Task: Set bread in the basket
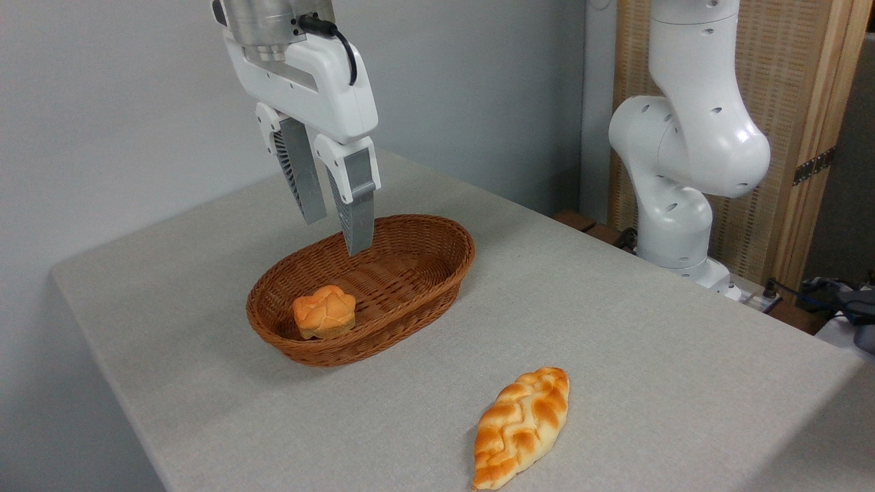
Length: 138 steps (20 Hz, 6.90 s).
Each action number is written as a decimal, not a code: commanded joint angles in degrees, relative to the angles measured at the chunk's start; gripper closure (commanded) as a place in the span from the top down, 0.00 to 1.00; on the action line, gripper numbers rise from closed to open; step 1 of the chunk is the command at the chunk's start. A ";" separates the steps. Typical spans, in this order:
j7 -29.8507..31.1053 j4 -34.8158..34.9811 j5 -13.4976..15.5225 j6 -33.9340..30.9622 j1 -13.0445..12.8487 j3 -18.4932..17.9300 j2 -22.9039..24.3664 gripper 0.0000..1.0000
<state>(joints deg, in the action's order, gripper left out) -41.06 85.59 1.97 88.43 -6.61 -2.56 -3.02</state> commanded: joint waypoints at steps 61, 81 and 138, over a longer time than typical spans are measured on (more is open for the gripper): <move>-24.07 38.77 -12.88 30.40 1.07 -15.55 5.66 1.00; -23.37 39.13 -8.57 30.66 0.99 -15.55 4.86 0.47; 3.80 0.02 -0.31 -0.10 -5.47 -0.54 -1.29 1.00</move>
<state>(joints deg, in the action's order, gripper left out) -35.70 90.11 1.77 90.65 -4.07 7.70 -1.89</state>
